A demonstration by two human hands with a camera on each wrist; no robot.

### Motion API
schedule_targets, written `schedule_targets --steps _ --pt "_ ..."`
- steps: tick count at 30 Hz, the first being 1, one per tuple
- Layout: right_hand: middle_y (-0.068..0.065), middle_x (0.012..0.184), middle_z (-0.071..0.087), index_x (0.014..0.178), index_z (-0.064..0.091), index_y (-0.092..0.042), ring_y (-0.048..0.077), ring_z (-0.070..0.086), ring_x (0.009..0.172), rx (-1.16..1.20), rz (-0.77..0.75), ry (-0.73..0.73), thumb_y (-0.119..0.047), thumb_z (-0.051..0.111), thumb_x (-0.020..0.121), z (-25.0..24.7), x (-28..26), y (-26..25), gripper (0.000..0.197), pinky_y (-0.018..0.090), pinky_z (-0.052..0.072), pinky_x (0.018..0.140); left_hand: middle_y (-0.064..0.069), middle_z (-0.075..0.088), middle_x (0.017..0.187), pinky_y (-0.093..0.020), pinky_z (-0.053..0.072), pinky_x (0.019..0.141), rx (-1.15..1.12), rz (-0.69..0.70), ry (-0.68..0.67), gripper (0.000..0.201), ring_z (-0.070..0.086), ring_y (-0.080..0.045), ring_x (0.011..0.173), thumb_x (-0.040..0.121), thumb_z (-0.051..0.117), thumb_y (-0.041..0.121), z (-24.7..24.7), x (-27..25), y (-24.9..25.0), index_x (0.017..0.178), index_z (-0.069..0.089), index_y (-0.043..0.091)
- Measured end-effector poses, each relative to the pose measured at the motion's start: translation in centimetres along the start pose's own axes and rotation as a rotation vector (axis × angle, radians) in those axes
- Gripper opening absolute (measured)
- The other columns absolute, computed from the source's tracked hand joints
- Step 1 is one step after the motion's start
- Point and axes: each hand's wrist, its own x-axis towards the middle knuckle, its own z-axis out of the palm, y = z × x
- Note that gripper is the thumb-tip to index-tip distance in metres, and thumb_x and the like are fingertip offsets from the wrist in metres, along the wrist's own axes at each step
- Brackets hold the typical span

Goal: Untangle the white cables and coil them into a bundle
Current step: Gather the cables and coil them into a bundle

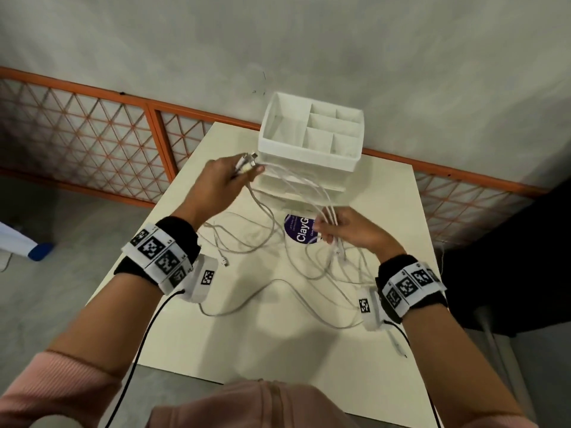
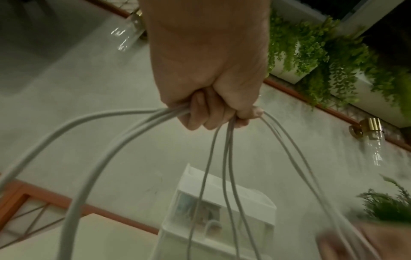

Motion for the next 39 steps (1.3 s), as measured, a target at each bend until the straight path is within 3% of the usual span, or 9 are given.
schedule_targets --steps 5,9,12,15,20,25,29,34,39 --pt "-0.001 0.085 0.06 0.087 0.061 -0.015 0.001 0.059 0.076 -0.071 0.09 0.038 -0.013 0.068 0.084 2.2 1.1 4.2 0.008 0.013 0.042 0.072 0.001 0.046 0.053 -0.036 0.038 0.051 0.187 0.005 0.003 0.042 0.045 -0.022 0.051 0.088 0.044 0.056 -0.2 -0.2 -1.6 0.075 0.05 0.016" --pt "0.004 0.104 0.051 0.099 0.061 -0.014 0.019 0.054 0.101 -0.126 0.154 0.006 -0.003 0.072 0.079 1.9 1.7 6.6 0.025 0.013 0.042 0.083 -0.003 0.047 0.055 -0.03 0.031 0.05 0.193 -0.026 0.093 0.03 0.042 -0.022 0.051 0.093 0.051 0.043 -1.2 0.2 -2.9 0.073 0.045 0.021" --pt "0.008 0.108 0.057 0.116 0.055 -0.012 0.026 0.055 0.113 -0.171 0.254 0.044 -0.005 0.068 0.083 2.1 2.1 8.3 0.037 0.028 0.039 0.089 -0.007 0.049 0.059 -0.032 0.033 0.051 0.238 -0.049 0.086 0.035 0.044 -0.026 0.053 0.095 0.051 0.038 -2.3 0.8 -4.1 0.077 0.052 0.008" --pt "0.0 0.104 0.063 0.109 0.061 -0.016 0.017 0.053 0.106 -0.457 0.285 0.164 -0.022 0.068 0.084 3.2 3.0 7.8 0.027 0.03 0.022 0.083 -0.009 0.051 0.063 -0.035 0.036 0.052 0.315 -0.096 0.086 0.039 0.048 -0.03 0.057 0.094 0.049 0.043 -2.4 0.9 -5.3 0.078 0.051 0.008" --pt "0.005 0.096 0.069 0.092 0.068 -0.012 0.022 0.062 0.096 -0.538 0.035 -0.036 -0.018 0.062 0.087 9.5 6.4 4.6 0.01 0.03 0.029 0.084 -0.009 0.052 0.068 -0.034 0.03 0.055 0.432 -0.219 0.163 0.04 0.047 -0.028 0.061 0.095 0.047 0.043 -2.0 0.8 -6.5 0.092 0.059 0.005" --pt "0.014 0.121 0.051 0.126 0.058 -0.016 0.028 0.055 0.108 -0.451 -0.067 -0.405 0.0 0.046 0.091 16.6 9.6 3.4 0.041 0.033 0.044 0.094 -0.013 0.053 0.072 -0.036 0.03 0.056 0.418 -0.339 0.176 0.039 0.047 -0.033 0.065 0.096 0.047 0.041 -0.6 0.8 -7.9 0.092 0.056 0.004" --pt "0.017 0.136 0.041 0.135 0.049 -0.014 0.032 0.044 0.116 -0.652 -0.265 -0.45 0.004 0.047 0.087 19.6 11.1 4.1 0.052 0.039 0.038 0.101 -0.011 0.048 0.069 -0.035 0.029 0.057 0.416 -0.39 0.148 0.039 0.041 -0.031 0.062 0.096 0.046 0.042 0.2 0.8 -8.6 0.087 0.053 0.005" --pt "0.017 0.101 0.055 0.09 0.063 0.001 0.034 0.06 0.085 -0.577 -0.18 -0.324 0.0 0.059 0.081 18.5 11.7 4.1 0.01 0.043 0.05 0.077 -0.011 0.047 0.067 -0.036 0.033 0.056 0.362 -0.386 0.11 0.037 0.041 -0.033 0.061 0.095 0.047 0.044 1.4 1.1 -9.1 0.08 0.047 0.01" --pt "0.013 0.105 0.061 0.098 0.059 -0.006 0.022 0.055 0.085 -0.612 0.097 -0.409 0.0 0.063 0.076 14.5 10.7 3.3 0.022 0.029 0.044 0.074 -0.011 0.049 0.068 -0.033 0.028 0.058 0.282 -0.405 0.028 0.04 0.042 -0.032 0.063 0.093 0.049 0.047 2.9 1.9 -8.5 0.077 0.048 0.011"
